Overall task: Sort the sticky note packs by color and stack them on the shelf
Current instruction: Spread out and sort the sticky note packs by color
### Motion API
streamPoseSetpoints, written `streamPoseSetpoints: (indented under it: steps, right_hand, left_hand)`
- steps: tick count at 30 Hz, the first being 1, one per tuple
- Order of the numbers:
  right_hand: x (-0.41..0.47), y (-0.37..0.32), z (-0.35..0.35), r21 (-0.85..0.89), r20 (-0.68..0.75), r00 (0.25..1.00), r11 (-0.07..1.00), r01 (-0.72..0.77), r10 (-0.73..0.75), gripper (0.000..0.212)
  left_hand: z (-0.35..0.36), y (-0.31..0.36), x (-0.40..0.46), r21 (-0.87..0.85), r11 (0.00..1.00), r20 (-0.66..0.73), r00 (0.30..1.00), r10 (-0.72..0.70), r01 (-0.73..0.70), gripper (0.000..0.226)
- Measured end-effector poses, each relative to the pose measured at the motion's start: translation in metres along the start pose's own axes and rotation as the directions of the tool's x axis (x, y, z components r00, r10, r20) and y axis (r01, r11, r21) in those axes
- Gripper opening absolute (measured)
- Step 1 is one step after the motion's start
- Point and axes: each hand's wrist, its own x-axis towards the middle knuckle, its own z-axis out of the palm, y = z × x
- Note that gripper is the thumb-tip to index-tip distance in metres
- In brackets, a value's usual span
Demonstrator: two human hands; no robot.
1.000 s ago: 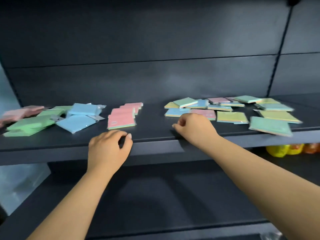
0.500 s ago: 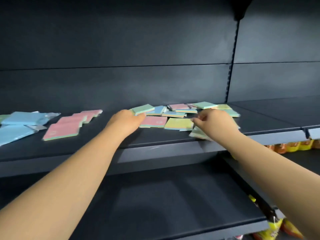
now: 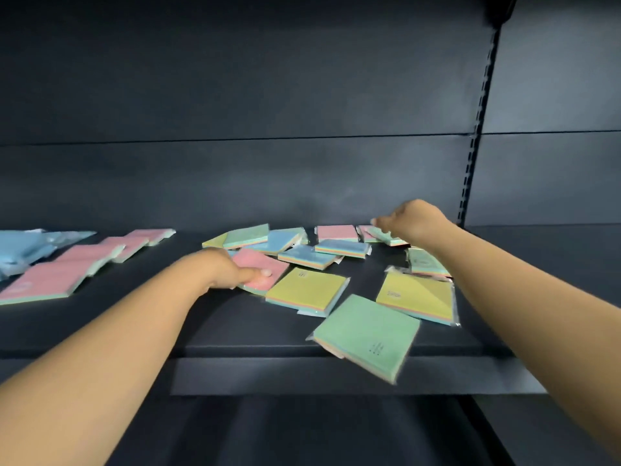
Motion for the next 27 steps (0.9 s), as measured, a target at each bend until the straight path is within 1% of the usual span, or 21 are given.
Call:
streamPoseSetpoints:
  steps: [1,3,5,7,9,11,13,14,15,17,19,20,22,24,27]
  right_hand:
    - [0.01,-0.003,0.003,0.049,0.028,1.0,0.999,-0.009,0.007,0.041]
    - [0.026,-0.01,0.01,0.148,0.106,0.994,0.988,-0.038,0.023,0.036]
    - [0.043,-0.016,0.02,0.237,0.212,0.975,0.964,-0.118,0.068,0.033]
    - [0.062,-0.021,0.032,0.251,0.272,0.956,0.95,-0.184,0.113,0.033]
    - [0.076,-0.026,0.043,0.209,0.274,0.952,0.957,-0.199,0.138,0.033]
    - [0.086,-0.03,0.053,0.133,0.273,0.952,0.975,-0.177,0.136,0.031]
    - [0.091,-0.035,0.057,0.026,0.295,0.949,0.992,-0.123,0.11,0.022]
    - [0.092,-0.037,0.059,-0.05,0.315,0.942,0.993,-0.103,0.113,0.022]
    - [0.093,-0.039,0.06,-0.134,0.328,0.936,0.987,-0.087,0.128,0.03]
    - [0.096,-0.043,0.061,-0.3,0.323,0.932,0.952,-0.062,0.163,0.053]
    - [0.099,-0.045,0.062,-0.391,0.334,0.925,0.919,-0.04,0.182,0.06]
    - [0.104,-0.045,0.063,-0.395,0.352,0.913,0.917,-0.055,0.206,0.062]
    - [0.113,-0.046,0.064,-0.341,0.406,0.872,0.93,-0.135,0.275,0.066]
    - [0.117,-0.047,0.066,-0.287,0.456,0.831,0.936,-0.203,0.32,0.071]
    - [0.12,-0.048,0.068,-0.198,0.468,0.828,0.95,-0.243,0.309,0.07]
  left_hand:
    - [-0.004,0.0,0.001,-0.076,0.997,0.007,1.0,0.003,-0.003,0.057]
    - [-0.012,0.0,0.004,-0.203,0.979,0.045,0.999,0.025,-0.015,0.042]
    - [-0.021,-0.003,0.012,-0.249,0.968,0.089,0.995,0.052,-0.028,0.03]
    - [-0.032,-0.006,0.017,-0.331,0.942,0.102,0.99,0.096,-0.057,0.021]
    - [-0.04,-0.007,0.023,-0.43,0.898,0.084,0.986,0.144,-0.094,0.016]
    - [-0.044,-0.003,0.03,-0.523,0.838,0.021,0.981,0.195,-0.156,0.014]
    - [-0.046,0.004,0.038,-0.603,0.77,-0.038,0.972,0.231,-0.207,0.016]
    - [-0.047,0.008,0.042,-0.627,0.746,-0.058,0.969,0.241,-0.224,0.017]
    - [-0.046,0.011,0.047,-0.639,0.73,-0.077,0.965,0.251,-0.241,0.017]
    - [-0.043,0.015,0.057,-0.644,0.712,-0.128,0.956,0.262,-0.281,0.018]
    - [-0.037,0.016,0.063,-0.639,0.706,-0.181,0.951,0.249,-0.307,0.022]
    - [-0.034,0.016,0.066,-0.649,0.693,-0.198,0.949,0.245,-0.314,0.023]
    - [-0.03,0.013,0.068,-0.665,0.667,-0.215,0.942,0.259,-0.335,0.025]
    - [-0.027,0.009,0.068,-0.64,0.675,-0.232,0.93,0.287,-0.368,0.027]
    - [-0.029,0.003,0.068,-0.614,0.679,-0.273,0.915,0.296,-0.403,0.029]
